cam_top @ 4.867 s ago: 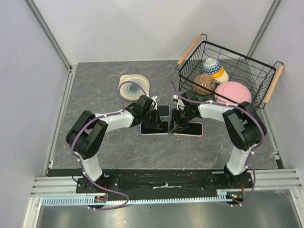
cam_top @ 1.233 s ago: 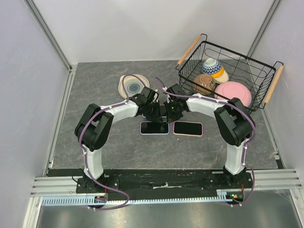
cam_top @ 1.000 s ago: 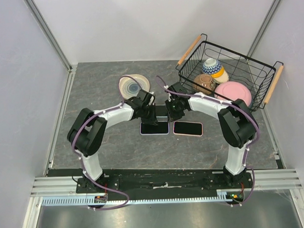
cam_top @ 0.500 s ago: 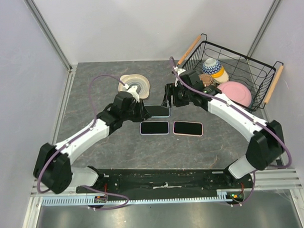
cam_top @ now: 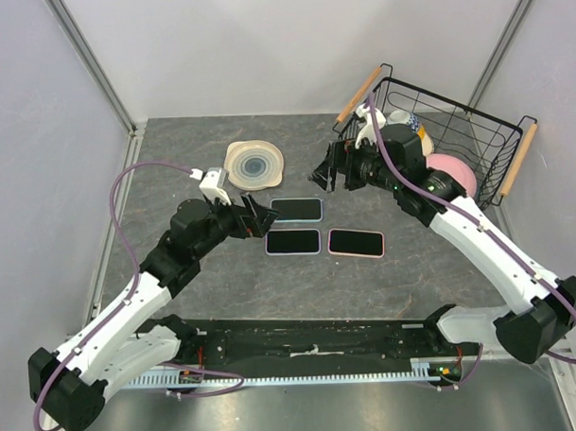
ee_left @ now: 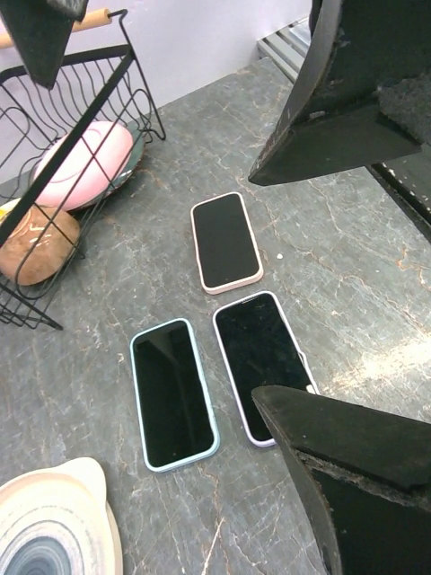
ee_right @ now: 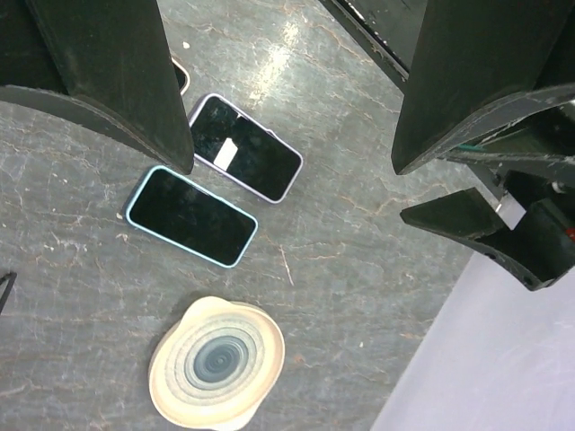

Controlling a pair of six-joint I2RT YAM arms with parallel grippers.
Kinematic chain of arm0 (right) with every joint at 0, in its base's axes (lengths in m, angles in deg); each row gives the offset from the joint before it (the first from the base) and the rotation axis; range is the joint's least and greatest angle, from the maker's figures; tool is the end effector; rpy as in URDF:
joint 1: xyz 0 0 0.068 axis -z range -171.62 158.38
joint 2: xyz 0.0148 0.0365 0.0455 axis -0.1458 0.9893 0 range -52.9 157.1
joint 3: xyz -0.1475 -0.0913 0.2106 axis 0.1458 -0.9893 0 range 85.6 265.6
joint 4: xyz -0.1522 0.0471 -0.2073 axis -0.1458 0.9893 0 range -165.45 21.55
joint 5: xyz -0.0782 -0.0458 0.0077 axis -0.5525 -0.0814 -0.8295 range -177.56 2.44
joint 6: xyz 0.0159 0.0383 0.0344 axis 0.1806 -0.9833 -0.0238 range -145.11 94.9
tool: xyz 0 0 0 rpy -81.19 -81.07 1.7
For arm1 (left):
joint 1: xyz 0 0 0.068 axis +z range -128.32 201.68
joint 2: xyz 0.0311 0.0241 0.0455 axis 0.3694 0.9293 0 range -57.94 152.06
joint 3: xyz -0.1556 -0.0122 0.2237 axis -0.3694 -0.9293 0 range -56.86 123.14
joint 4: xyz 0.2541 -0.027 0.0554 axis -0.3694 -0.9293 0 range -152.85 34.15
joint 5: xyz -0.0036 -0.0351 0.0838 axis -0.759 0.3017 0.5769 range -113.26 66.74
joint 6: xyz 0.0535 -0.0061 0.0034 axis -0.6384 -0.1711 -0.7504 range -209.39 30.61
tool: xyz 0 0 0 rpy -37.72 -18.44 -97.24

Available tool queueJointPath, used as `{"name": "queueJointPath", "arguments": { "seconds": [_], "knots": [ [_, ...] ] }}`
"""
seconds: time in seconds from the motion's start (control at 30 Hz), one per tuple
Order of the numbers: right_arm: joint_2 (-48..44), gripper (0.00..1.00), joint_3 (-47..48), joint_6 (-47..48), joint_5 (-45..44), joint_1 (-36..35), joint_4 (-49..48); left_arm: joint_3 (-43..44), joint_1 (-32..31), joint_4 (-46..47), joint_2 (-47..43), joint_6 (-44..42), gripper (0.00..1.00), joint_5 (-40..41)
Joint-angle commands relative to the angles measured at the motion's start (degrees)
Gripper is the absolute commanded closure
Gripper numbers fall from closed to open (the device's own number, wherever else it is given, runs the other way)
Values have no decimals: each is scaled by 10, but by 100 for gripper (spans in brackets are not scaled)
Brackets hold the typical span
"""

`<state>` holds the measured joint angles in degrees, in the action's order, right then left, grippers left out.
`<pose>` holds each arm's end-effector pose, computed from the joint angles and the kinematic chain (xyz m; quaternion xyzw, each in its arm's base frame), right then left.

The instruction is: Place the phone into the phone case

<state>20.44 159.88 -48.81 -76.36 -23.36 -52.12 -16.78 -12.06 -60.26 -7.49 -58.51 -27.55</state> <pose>0.2422 0.1580 0.3891 -0.1121 0.8211 0.3294 0.4524 0.1728 -0.1188 0.3040 0.0426 0.7908 -0.3510 0.4996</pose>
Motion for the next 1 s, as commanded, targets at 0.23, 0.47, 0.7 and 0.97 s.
{"name": "queueJointPath", "arguments": {
  "seconds": [0.23, 0.47, 0.7, 0.97],
  "knots": [
    [-92, 2, -53, 17, 6, 1, -81, -13, 3, 25, -12, 12, 0, 37],
    [-96, 2, -64, 23, -27, 2, -77, -1, 3, -1, 3, -2, 0, 74],
    [-108, 2, -124, 23, -175, 0, -45, -5, 3, -51, -10, -14, 0, 189],
    [-134, 2, -214, 35, -379, 0, -42, -30, 3, -83, -5, -35, 0, 244]
  ]
}}
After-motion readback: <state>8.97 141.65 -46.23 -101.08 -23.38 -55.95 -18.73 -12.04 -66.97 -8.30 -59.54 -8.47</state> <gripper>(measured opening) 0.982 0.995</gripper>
